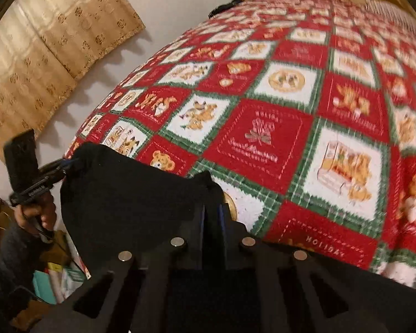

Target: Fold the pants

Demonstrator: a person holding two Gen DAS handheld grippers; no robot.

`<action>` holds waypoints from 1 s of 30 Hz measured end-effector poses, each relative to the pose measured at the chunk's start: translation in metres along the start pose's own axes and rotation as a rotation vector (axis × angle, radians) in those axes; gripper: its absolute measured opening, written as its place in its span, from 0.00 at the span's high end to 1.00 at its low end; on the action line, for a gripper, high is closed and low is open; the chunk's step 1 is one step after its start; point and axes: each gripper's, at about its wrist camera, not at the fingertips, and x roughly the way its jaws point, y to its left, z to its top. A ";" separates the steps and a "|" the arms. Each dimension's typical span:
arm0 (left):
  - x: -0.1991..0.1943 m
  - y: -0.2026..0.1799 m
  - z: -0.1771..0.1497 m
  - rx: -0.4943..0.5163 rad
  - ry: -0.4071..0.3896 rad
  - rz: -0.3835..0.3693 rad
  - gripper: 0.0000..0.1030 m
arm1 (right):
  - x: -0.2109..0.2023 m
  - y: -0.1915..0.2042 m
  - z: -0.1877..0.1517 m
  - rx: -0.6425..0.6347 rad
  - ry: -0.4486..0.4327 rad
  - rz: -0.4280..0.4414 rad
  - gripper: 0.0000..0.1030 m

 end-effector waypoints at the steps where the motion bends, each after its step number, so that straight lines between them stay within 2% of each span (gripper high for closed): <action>1: 0.000 0.002 0.002 -0.007 -0.005 -0.002 0.88 | -0.006 0.003 0.002 -0.008 -0.017 -0.001 0.93; 5: 0.011 0.016 0.006 -0.048 -0.001 0.014 0.88 | -0.016 -0.002 0.013 0.011 -0.057 -0.021 0.96; 8: 0.024 0.021 0.002 -0.051 0.013 0.032 0.88 | -0.006 -0.014 0.014 0.051 -0.048 -0.065 0.98; 13: 0.031 0.027 -0.009 -0.055 0.021 0.038 0.88 | 0.009 -0.017 0.009 0.054 -0.025 -0.084 0.98; 14: 0.029 0.028 -0.011 -0.061 0.012 0.027 0.87 | 0.010 -0.018 0.008 0.055 -0.021 -0.083 0.98; 15: 0.027 0.029 -0.012 -0.063 0.007 0.028 0.81 | 0.011 -0.018 0.008 0.057 -0.017 -0.077 0.98; 19: 0.021 0.033 -0.015 -0.093 -0.007 0.026 0.77 | 0.012 -0.019 0.006 0.064 -0.008 -0.055 0.97; 20: 0.017 0.032 -0.016 -0.094 -0.011 0.041 0.72 | 0.011 -0.019 0.006 0.065 -0.009 -0.063 0.92; 21: 0.014 0.031 -0.016 -0.087 -0.015 0.067 0.64 | 0.010 -0.018 0.005 0.064 -0.017 -0.078 0.76; 22: 0.009 0.029 -0.016 -0.076 -0.022 0.095 0.59 | 0.006 -0.018 0.004 0.065 -0.030 -0.104 0.65; 23: 0.002 0.027 -0.016 -0.058 -0.038 0.130 0.49 | 0.001 -0.017 0.003 0.070 -0.040 -0.119 0.51; 24: -0.004 0.025 -0.016 -0.047 -0.053 0.158 0.40 | -0.005 -0.018 0.001 0.077 -0.054 -0.118 0.49; 26: -0.015 0.023 -0.016 -0.041 -0.078 0.200 0.33 | -0.027 -0.019 -0.006 0.088 -0.100 -0.101 0.49; 30: -0.030 0.006 -0.012 -0.009 -0.120 0.224 0.33 | -0.078 -0.030 -0.034 0.079 -0.169 -0.188 0.49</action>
